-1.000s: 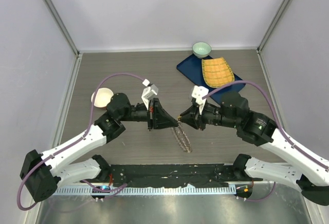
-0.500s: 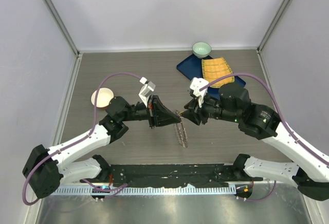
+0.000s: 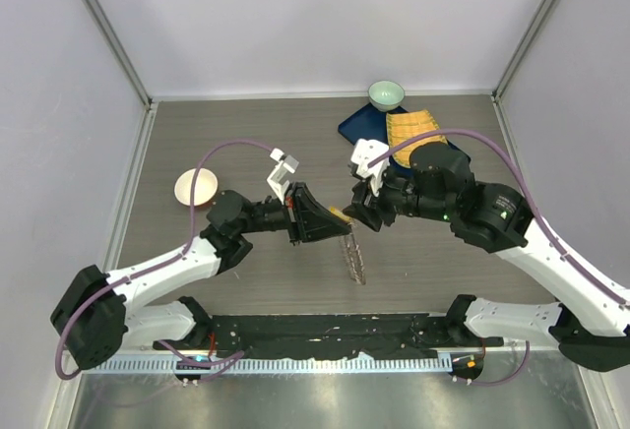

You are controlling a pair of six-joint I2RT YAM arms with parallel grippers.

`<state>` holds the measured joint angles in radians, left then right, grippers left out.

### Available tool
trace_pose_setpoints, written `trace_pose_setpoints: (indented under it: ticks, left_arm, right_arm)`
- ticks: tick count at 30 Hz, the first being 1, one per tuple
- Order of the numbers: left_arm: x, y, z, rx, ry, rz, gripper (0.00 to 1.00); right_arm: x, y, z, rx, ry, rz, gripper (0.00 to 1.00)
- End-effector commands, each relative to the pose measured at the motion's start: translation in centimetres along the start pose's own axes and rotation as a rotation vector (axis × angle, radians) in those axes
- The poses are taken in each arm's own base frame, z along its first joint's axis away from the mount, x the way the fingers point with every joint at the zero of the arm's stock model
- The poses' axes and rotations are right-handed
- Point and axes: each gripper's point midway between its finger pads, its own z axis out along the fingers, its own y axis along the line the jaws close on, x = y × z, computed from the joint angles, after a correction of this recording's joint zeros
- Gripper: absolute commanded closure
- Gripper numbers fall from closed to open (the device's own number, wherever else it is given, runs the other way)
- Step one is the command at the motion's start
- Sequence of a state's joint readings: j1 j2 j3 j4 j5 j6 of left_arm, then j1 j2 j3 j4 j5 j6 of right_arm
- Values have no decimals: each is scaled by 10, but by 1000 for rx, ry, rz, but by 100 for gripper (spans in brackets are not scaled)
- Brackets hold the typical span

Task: Remove the keys from the keyring

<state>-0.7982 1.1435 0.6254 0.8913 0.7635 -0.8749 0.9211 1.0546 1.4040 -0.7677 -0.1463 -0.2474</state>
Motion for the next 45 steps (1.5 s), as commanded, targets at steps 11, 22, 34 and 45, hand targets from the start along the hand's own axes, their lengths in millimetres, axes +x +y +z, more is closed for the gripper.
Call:
trace_pose_setpoints:
  ticks: [11,22,34,45]
  left_arm:
    - [-26,-18,6,90,-125,80,100]
    - [-31,-22,6,102,-144,86,100]
    - [-37,-28,4,109,-154,80,100]
    - [-39,-32,6,117,-142,85,100]
  right_arm:
    - [-37,-21,-30,147,-81,157,48]
    - [-67,11,-74,28,-376,521,61]
    - [-42,49,-53,-168,-311,546,61]
    - [-19,31,-39,-51,-288,542,61]
